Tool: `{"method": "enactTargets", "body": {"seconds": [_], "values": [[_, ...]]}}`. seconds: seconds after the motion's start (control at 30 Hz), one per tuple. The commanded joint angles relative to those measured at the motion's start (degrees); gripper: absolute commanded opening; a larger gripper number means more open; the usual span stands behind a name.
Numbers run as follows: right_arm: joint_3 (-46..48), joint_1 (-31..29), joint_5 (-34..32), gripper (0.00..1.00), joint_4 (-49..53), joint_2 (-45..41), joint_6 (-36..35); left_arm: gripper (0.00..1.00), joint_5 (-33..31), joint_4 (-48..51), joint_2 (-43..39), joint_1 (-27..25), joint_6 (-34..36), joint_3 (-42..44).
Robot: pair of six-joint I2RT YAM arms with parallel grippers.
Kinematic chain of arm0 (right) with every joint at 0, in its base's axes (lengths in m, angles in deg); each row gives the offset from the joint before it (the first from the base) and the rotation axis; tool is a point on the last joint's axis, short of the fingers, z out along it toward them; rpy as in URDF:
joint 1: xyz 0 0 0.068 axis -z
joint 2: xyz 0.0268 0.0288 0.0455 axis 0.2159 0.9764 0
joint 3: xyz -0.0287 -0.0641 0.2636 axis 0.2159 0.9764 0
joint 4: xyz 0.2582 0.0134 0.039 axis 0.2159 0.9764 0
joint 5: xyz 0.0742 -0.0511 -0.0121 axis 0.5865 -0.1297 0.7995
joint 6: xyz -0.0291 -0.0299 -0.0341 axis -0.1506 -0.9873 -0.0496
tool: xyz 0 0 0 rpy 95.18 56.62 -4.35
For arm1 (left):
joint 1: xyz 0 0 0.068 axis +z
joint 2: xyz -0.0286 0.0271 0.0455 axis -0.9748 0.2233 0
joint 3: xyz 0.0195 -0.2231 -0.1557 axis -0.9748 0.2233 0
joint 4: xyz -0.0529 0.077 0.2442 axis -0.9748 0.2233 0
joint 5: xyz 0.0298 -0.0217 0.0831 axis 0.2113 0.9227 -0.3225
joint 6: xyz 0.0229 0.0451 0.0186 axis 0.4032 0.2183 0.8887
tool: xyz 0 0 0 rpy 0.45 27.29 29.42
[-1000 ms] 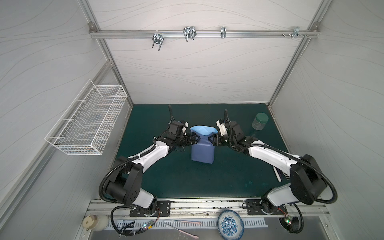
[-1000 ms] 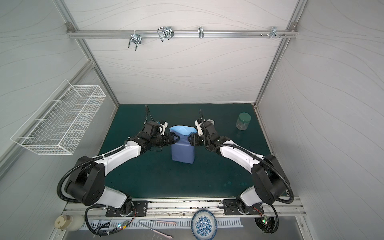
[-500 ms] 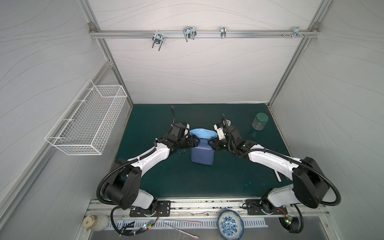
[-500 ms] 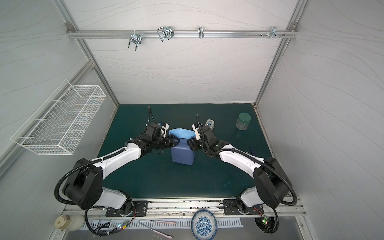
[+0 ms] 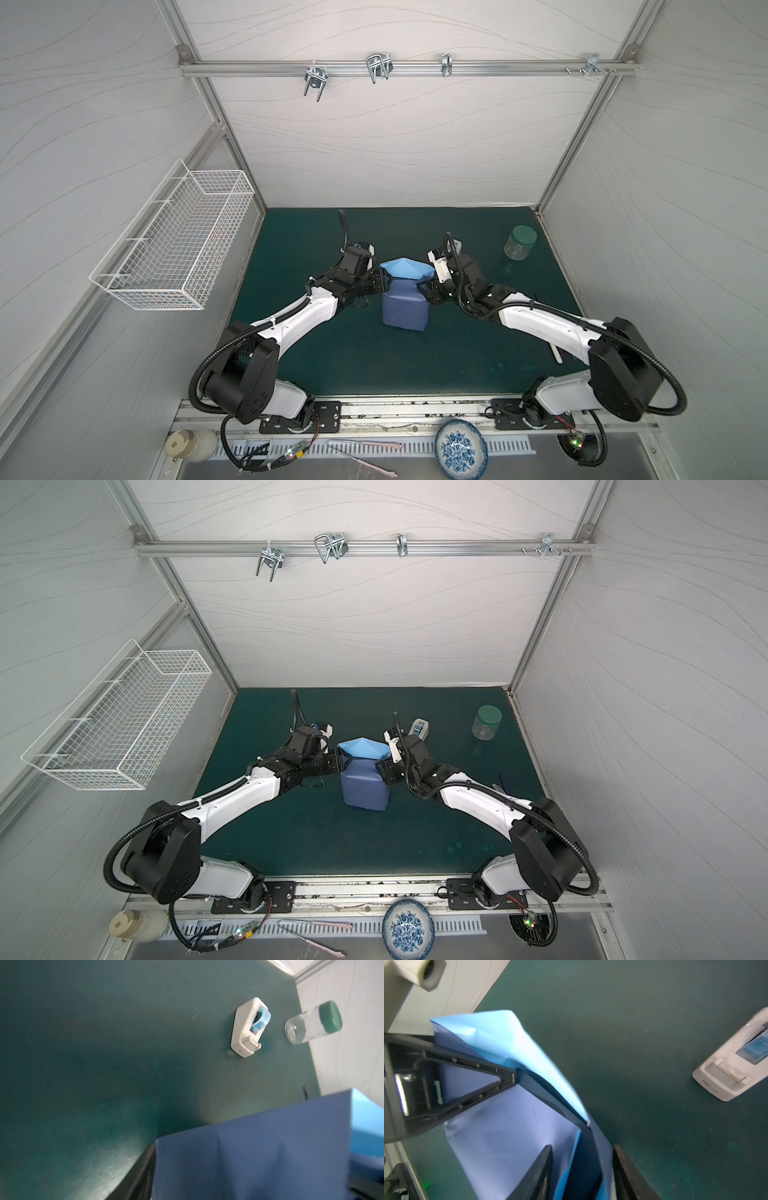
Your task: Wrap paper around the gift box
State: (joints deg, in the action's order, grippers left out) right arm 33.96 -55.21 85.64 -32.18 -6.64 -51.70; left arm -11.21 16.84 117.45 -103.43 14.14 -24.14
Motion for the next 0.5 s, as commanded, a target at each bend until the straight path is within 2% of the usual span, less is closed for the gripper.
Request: {"method": "enactTargets", "body": {"seconds": [0.0,0.1,0.27,0.47], "values": [[-0.1,-1.0,-2.9,0.46,6.6,0.6,-1.4,0.42,-2.9,2.7,1.5,0.2,2.0,-1.2],[-2.8,-2.3,-8.0,0.44,10.9,1.4,-0.7,0.32,-3.0,2.6,2.2,-0.7,2.2,-1.1],[-7.3,-5.3,-18.0,0.43,17.0,1.9,0.5,0.27,-8.3,4.2,1.3,-3.1,3.4,-1.2],[-10.6,-8.1,-23.8,0.29,20.0,4.6,1.1,0.21,-15.5,6.6,0.3,-5.4,2.8,-1.9]]}}
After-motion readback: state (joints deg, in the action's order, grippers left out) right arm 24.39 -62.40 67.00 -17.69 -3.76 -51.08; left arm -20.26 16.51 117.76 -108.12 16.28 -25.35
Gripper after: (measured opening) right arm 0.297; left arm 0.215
